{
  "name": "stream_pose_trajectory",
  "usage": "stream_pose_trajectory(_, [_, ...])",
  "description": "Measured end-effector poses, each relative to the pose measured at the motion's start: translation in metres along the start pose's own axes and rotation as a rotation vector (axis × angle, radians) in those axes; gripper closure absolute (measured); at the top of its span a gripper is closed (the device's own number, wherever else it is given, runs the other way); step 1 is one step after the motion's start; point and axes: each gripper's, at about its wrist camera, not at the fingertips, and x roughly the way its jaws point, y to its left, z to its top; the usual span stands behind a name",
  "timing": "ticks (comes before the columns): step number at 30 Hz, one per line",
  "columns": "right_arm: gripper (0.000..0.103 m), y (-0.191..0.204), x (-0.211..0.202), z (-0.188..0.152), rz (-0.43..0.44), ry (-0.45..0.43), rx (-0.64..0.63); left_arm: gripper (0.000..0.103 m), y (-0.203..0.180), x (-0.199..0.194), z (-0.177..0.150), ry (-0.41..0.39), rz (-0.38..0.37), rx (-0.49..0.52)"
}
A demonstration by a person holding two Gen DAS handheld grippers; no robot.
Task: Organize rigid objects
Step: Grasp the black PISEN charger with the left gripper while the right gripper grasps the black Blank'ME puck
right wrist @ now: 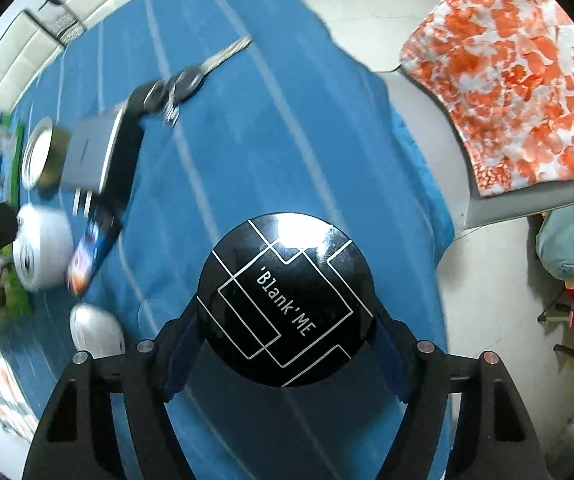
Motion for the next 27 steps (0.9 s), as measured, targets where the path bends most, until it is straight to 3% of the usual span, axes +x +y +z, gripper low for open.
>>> stream_pose_trajectory(7, [0.026, -0.008, 0.001, 0.038, -0.018, -0.029, 0.013, 0.002, -0.039, 0.036, 0.028, 0.052, 0.013, 0.115])
stream_pose_trajectory(9, [0.026, -0.008, 0.003, 0.043, -0.022, -0.029, 0.014, 0.010, -0.047, 0.044, 0.030, 0.064, 0.013, 0.142])
stream_pose_trajectory(11, [0.026, -0.010, 0.006, 0.048, -0.014, -0.028, 0.024, 0.034, -0.052, 0.056, 0.030, 0.110, 0.011, 0.156])
stream_pose_trajectory(16, [0.026, -0.006, 0.004, 0.055, -0.005, -0.036, 0.023, 0.037, -0.055, 0.079, 0.032, 0.167, 0.041, 0.161])
stream_pose_trajectory(18, [0.026, -0.004, 0.006, 0.056, -0.010, -0.036, 0.017, 0.036, -0.058, 0.078, 0.033, 0.140, 0.048, 0.175])
stream_pose_trajectory(20, [0.026, -0.003, 0.008, 0.056, -0.014, -0.032, 0.013, 0.045, -0.059, 0.075, 0.035, 0.122, 0.058, 0.170])
stream_pose_trajectory(27, [0.026, 0.001, -0.006, 0.052, -0.034, -0.054, 0.000, 0.047, -0.041, 0.060, 0.022, 0.076, 0.022, 0.115])
